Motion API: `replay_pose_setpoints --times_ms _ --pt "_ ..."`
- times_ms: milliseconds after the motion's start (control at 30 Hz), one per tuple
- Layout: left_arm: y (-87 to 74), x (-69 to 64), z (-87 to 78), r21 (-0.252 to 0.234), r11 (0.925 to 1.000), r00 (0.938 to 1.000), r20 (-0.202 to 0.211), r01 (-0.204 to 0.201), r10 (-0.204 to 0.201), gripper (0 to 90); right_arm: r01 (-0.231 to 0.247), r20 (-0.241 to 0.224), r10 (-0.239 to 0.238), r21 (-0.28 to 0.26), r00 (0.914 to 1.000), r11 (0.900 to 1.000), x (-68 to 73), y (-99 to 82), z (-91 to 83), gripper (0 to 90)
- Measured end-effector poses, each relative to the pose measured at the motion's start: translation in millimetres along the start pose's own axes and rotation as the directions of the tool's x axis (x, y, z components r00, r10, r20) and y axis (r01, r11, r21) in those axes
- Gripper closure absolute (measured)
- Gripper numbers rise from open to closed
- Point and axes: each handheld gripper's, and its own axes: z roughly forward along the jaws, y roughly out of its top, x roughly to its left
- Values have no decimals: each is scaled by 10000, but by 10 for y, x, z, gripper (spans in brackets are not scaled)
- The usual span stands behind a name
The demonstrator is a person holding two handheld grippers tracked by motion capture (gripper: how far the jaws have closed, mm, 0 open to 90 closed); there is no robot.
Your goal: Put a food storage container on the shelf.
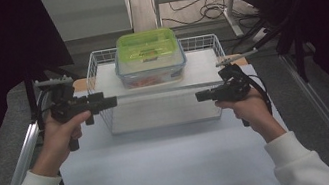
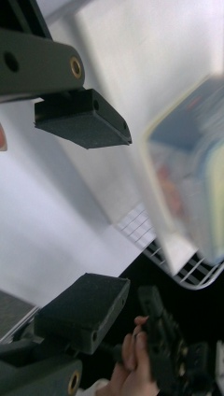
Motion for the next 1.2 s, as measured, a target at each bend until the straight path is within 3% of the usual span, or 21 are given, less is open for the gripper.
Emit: replay_pose_setpoints --times_ms 133,233,300,333,367,500,600,700,733,900,1100,1200 --pt "-289 -46 24 374 9989 9995 72 -300 298 263 -25 -255 28 120 9997 9999 -28 -249 55 877" --pt "-596 -48 102 863 9957 9995 49 -325 322 264 89 -172 -83 367 9998 9993 -50 -458 138 877" --pt "-670 -44 129 978 9946 9994 28 -343 342 264 103 -206 -93 493 9997 9987 -75 -583 198 877" --pt "-883 -17 208 1298 9908 9992 -74 -388 401 264 101 -232 -88 581 9997 9983 -95 -674 240 877" --pt "-969 5 237 1406 9893 9991 -81 -391 406 264 51 -260 -34 648 9997 9979 -112 -749 276 877" --pt "-1272 110 353 1738 9847 9996 -198 -145 182 264 -7 -99 17 995 9999 9950 -187 -1017 410 872" --pt "-1453 189 424 1995 9799 9996 -287 55 3 264 -109 -76 118 1117 9999 9937 -247 -1188 486 796" --pt "-1566 239 470 2217 9751 9987 -513 78 37 263 44 194 -69 1268 9998 9919 -263 -1293 535 715" --pt "-1587 245 485 2424 9702 9975 -675 -24 193 261 83 199 -109 1277 9997 9918 -269 -1325 548 685" --pt "-1631 247 471 2453 9694 9964 -813 -47 254 257 88 263 -124 1361 9996 9907 -284 -1437 605 614" --pt "-1634 247 444 2312 9729 9968 -778 -11 196 258 14 261 -48 1273 9996 9919 -291 -1433 595 562" --pt "-1637 252 423 2199 9755 9961 -843 -52 244 258 20 378 -67 1208 9993 9927 -288 -1437 586 440"
